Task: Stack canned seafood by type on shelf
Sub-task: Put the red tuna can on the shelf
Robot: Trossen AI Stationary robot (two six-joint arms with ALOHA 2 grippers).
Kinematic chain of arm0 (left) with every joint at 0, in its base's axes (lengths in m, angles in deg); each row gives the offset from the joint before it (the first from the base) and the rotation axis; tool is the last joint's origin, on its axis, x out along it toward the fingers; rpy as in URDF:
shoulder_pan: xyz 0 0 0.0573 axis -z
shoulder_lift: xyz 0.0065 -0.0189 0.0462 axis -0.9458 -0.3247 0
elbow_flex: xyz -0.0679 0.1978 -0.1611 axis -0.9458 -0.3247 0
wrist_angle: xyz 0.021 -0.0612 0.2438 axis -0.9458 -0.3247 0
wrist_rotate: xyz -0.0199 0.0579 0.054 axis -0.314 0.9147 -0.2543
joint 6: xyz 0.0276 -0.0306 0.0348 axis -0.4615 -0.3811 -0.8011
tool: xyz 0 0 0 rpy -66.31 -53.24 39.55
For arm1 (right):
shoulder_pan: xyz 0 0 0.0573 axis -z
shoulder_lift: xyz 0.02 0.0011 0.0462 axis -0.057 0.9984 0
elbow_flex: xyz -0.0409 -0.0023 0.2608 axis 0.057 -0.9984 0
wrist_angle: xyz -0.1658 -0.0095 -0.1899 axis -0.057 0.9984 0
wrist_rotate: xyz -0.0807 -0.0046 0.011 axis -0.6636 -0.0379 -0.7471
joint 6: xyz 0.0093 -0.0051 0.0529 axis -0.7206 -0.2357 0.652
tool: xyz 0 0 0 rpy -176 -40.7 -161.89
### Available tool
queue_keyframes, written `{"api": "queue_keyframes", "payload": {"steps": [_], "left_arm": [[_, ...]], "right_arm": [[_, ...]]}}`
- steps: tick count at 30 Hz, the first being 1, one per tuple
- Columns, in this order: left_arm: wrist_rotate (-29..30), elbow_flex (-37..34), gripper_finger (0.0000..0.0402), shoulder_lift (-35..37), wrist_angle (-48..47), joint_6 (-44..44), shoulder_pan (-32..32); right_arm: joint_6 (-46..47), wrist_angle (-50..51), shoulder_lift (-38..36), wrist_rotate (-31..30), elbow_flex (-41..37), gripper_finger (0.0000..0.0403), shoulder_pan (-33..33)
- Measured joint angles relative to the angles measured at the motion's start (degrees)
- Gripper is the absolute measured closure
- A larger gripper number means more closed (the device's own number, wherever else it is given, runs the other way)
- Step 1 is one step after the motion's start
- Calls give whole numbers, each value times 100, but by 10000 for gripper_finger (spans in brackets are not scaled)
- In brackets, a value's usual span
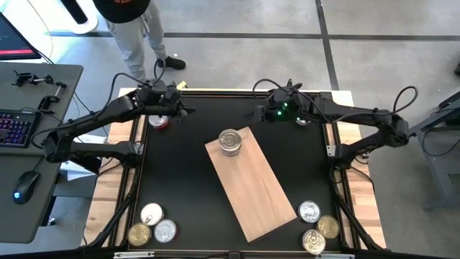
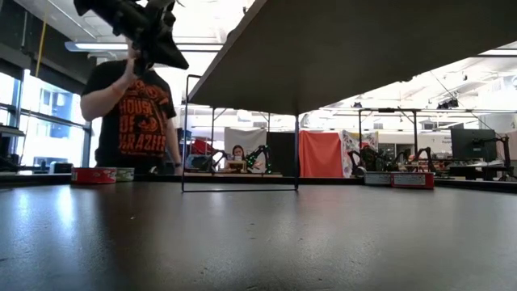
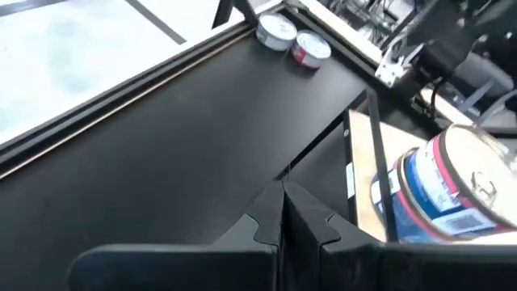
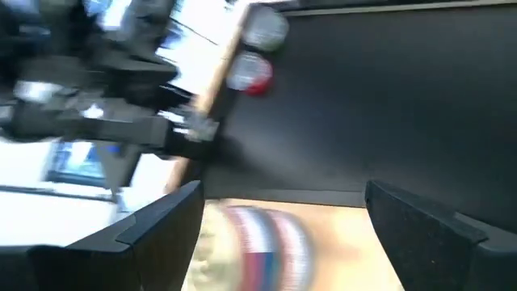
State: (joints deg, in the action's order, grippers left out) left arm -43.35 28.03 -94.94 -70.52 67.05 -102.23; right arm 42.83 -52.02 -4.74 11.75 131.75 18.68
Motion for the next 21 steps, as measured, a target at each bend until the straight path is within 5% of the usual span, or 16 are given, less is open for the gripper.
{"api": "queue_keyframes", "payload": {"steps": [4, 11, 16, 21], "left_arm": [[89, 0, 402, 93, 40, 120, 2], [103, 0, 402, 111, 34, 247, 7], [149, 0, 402, 111, 48, 274, 7], [217, 0, 402, 104, 360, 290, 7]], "right_arm": [[-674, 1078, -16, 79, 0, 68, 495], [-1396, 3040, -20, -1001, -37, 94, 1208], [-1300, 3434, -31, -1793, -304, 180, 1642], [-741, 3035, -20, -1821, -1417, 321, 1882]]}}
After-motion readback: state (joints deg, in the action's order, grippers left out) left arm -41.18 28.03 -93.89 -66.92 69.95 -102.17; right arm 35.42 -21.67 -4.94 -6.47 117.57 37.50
